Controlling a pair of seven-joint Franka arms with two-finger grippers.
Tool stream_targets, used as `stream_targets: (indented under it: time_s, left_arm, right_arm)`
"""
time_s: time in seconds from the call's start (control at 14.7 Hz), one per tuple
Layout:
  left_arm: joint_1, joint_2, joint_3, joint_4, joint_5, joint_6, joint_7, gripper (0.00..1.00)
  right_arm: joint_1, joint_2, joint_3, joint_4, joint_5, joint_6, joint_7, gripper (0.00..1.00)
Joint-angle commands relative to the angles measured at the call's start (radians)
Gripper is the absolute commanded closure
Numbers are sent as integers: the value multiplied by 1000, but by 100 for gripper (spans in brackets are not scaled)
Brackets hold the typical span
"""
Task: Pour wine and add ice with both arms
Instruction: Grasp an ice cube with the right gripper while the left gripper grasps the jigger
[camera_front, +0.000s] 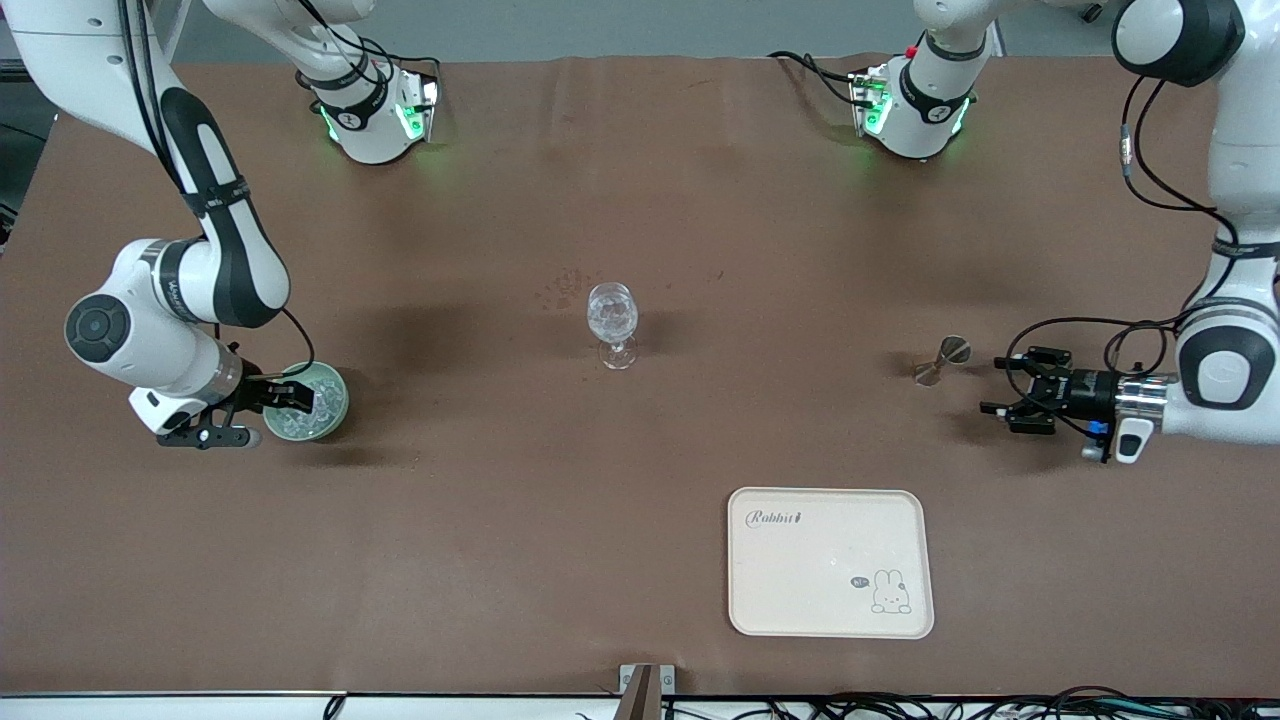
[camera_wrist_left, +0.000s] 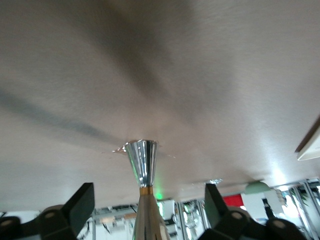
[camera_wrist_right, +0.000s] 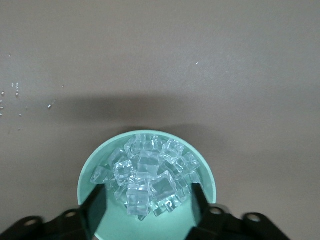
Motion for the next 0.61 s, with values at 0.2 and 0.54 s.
stream_targets:
  time_s: [0.2,0.54]
  left_arm:
    - [-2,14,-5,-97,-109,-15,-33,12]
    - [-5,15,-9,-117,-112,-21,-35,26]
  right_arm:
    - [5,-12,10,-53,24,30,-22,40]
    - [5,11,10,-62,24,65,-22,44]
